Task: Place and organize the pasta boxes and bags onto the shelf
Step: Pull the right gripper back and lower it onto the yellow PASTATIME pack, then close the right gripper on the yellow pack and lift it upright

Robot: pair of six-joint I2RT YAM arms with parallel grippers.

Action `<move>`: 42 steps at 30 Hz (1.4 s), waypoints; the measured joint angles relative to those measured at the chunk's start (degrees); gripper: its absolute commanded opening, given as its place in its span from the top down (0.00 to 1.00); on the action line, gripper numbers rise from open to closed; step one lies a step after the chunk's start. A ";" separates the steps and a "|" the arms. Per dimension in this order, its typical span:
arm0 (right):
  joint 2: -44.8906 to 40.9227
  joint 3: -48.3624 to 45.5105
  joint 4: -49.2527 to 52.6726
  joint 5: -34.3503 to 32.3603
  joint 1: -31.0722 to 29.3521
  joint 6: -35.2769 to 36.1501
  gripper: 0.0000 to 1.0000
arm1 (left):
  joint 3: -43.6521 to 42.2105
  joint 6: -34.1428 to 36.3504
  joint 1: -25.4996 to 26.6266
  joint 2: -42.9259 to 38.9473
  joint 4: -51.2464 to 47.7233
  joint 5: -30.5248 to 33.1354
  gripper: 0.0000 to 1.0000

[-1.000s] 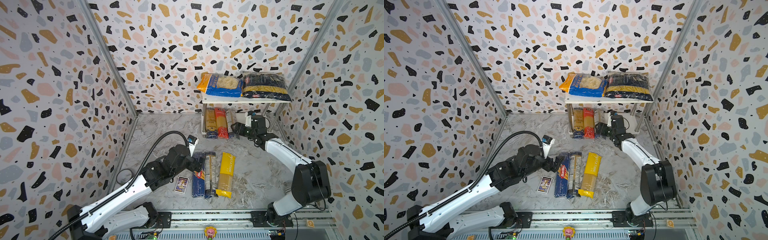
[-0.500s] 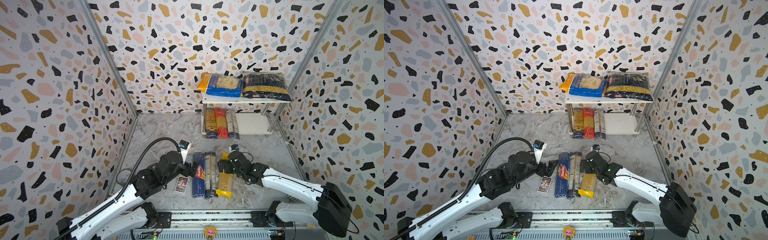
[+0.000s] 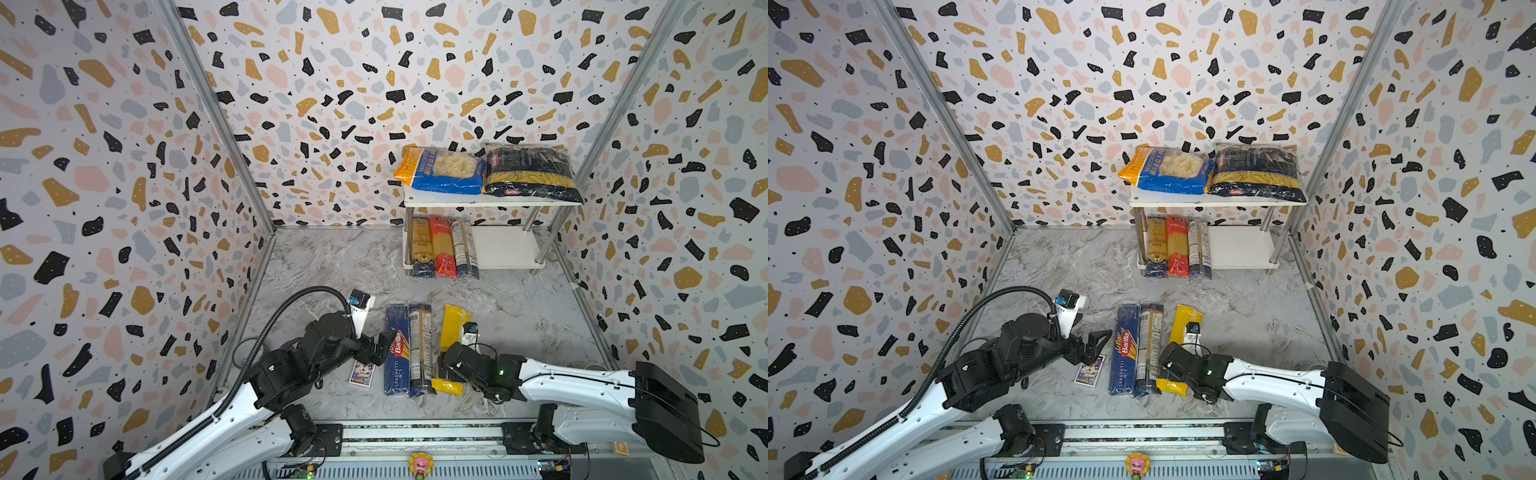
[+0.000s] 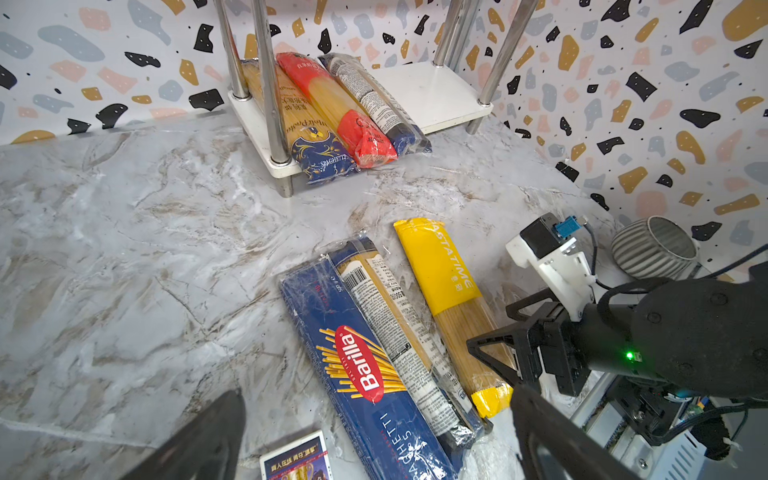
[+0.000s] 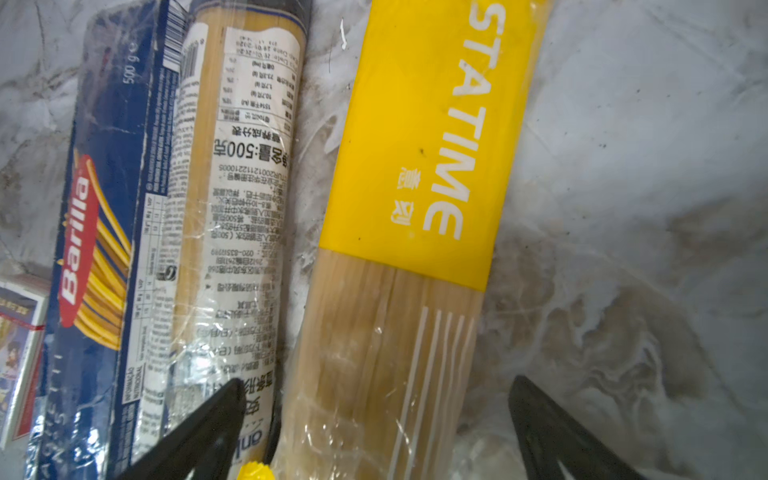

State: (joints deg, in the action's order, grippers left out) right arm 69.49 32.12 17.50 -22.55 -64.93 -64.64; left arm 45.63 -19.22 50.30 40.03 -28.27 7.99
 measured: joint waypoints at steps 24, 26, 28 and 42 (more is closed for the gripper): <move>14.25 3.04 -4.20 -4.20 -0.83 0.11 0.34 | -0.61 -1.38 0.00 2.51 0.33 -3.02 0.00; 14.27 3.02 -4.26 -4.02 -0.37 -0.09 0.43 | -0.61 -1.36 0.00 3.23 0.63 -3.02 0.00; 14.16 2.86 -4.70 -3.74 0.17 -0.48 0.48 | -0.61 -1.36 0.00 4.04 0.98 -2.99 0.00; 2.56 -4.55 -8.37 2.89 7.06 6.27 0.79 | -0.46 -1.11 0.00 9.94 3.15 -2.80 0.01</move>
State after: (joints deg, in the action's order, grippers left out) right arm 72.05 27.57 9.13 -19.66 -57.87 -58.37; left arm 45.17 -20.34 50.30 49.98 -25.12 5.19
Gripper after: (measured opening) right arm 0.382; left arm 0.995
